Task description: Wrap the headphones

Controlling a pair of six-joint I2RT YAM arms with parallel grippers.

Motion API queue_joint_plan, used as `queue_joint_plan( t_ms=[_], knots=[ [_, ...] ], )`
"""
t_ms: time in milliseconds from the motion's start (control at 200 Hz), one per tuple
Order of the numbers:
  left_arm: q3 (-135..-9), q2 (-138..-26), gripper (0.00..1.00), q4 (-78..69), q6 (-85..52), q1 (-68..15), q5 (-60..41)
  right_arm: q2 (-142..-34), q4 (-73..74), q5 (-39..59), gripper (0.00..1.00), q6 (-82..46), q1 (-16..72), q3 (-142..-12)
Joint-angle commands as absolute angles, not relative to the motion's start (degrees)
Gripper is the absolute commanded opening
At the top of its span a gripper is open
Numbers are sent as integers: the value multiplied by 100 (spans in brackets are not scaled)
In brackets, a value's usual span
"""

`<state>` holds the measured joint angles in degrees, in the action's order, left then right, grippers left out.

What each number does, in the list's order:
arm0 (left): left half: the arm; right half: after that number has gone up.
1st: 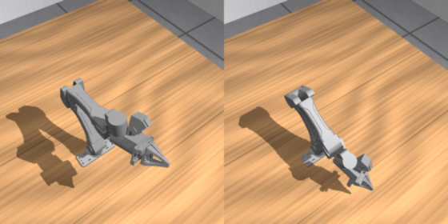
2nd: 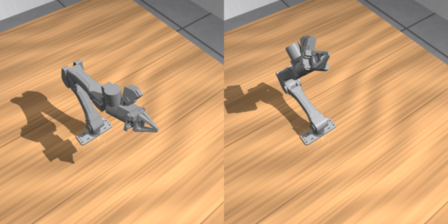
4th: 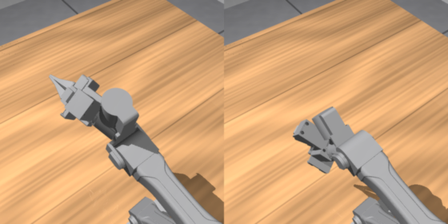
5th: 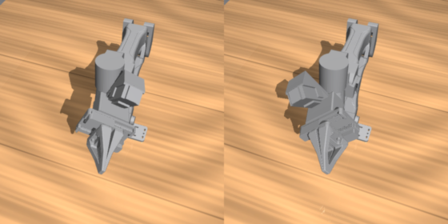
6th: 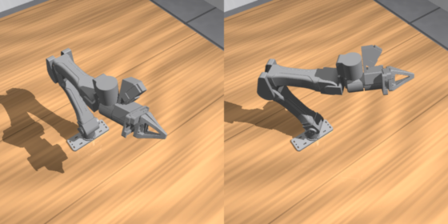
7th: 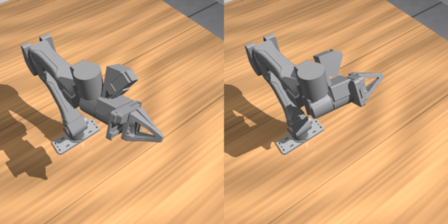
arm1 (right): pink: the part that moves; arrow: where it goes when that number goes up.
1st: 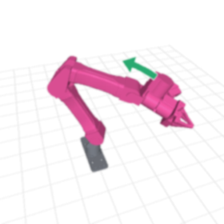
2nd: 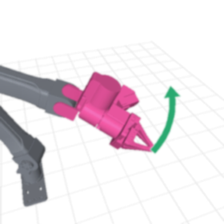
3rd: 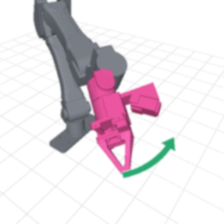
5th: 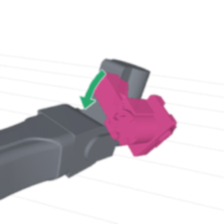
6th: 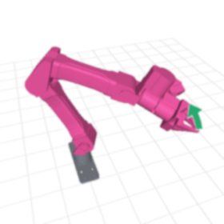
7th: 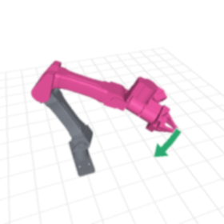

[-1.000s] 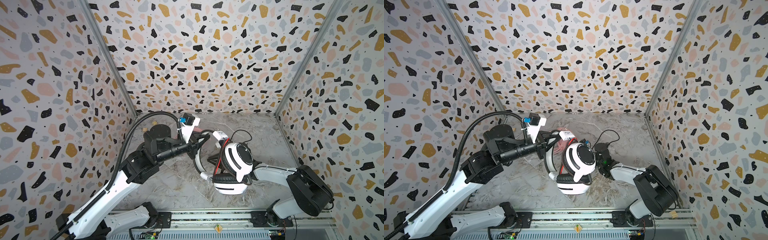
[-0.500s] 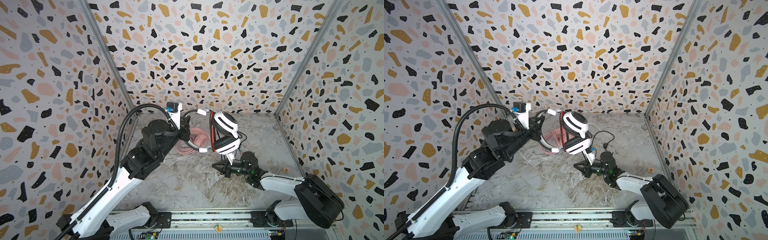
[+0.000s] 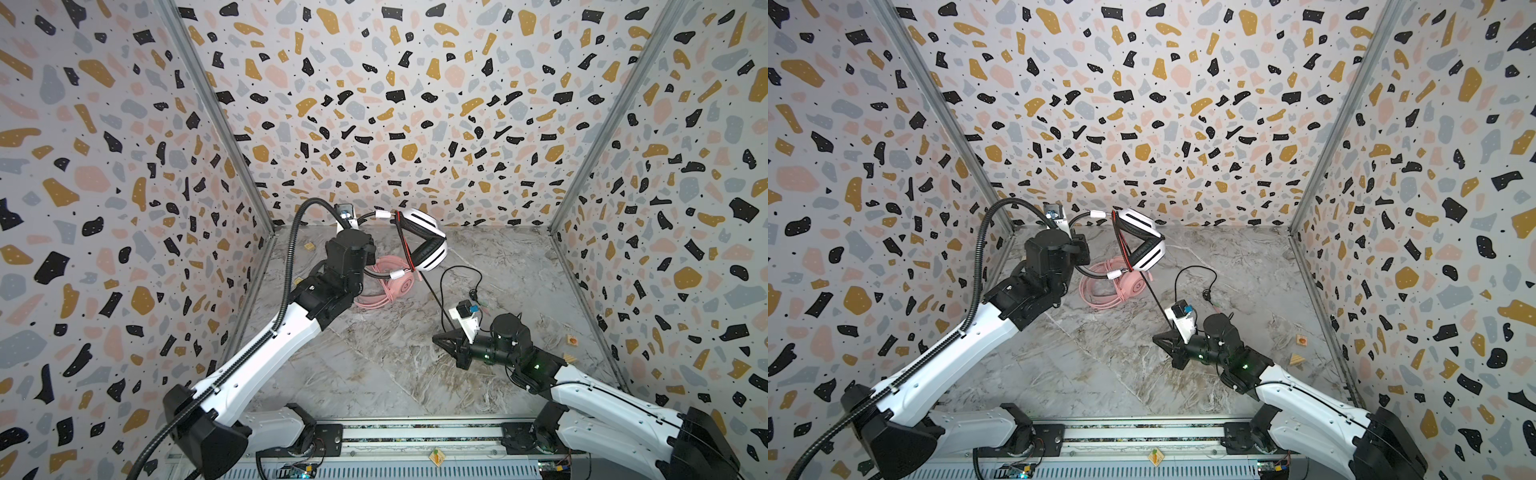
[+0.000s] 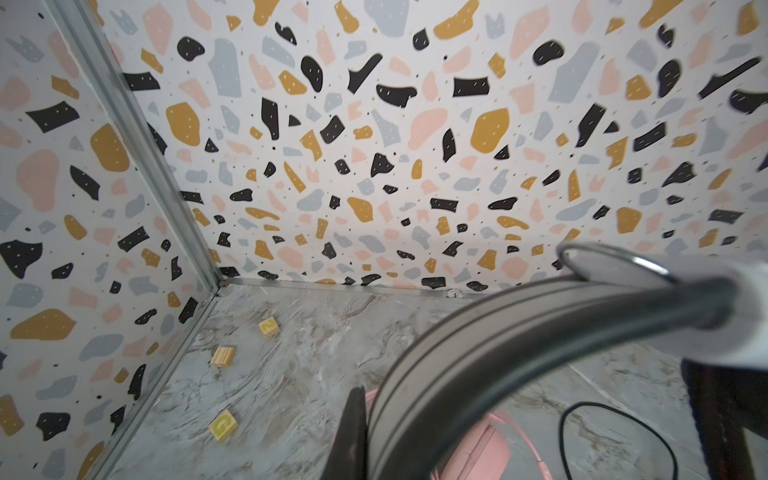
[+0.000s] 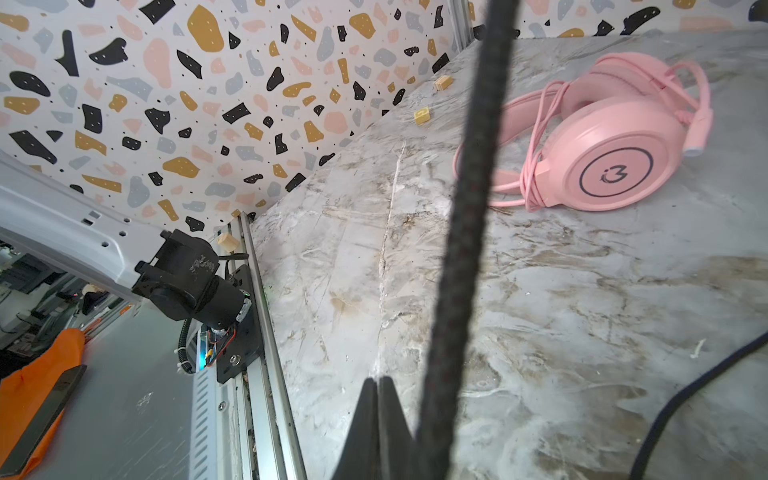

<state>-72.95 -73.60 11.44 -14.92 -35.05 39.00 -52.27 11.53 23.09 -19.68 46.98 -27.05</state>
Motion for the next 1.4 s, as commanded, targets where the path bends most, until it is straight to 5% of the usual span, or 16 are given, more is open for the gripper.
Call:
queue_joint_plan(
  t_ms=[0, 345, 741, 1041, 1397],
  knots=[
    [-7338, -7544, 0, 214, -2246, -3386, 4891, -5081, -235, 1806, 0, -1558, 4974, -3186],
    [-7275, -8336, 0, 500, -1395, -3929, 5812, -5232, -1856, 30, 0, -956, 5695, -5018],
    [-6762, -7684, 0, 1487, -459, -4797, 6378, -5946, -3249, -2473, 2, -338, 5680, -6512],
    [-6144, -6472, 0, 2019, -354, -4857, 4496, -6388, -2704, -3554, 9, 94, 5665, -6674],
    [-6028, -6214, 0, 2098, -388, -4867, 2829, -6553, -1803, -2734, 17, 509, 5669, -7113]
  ],
)
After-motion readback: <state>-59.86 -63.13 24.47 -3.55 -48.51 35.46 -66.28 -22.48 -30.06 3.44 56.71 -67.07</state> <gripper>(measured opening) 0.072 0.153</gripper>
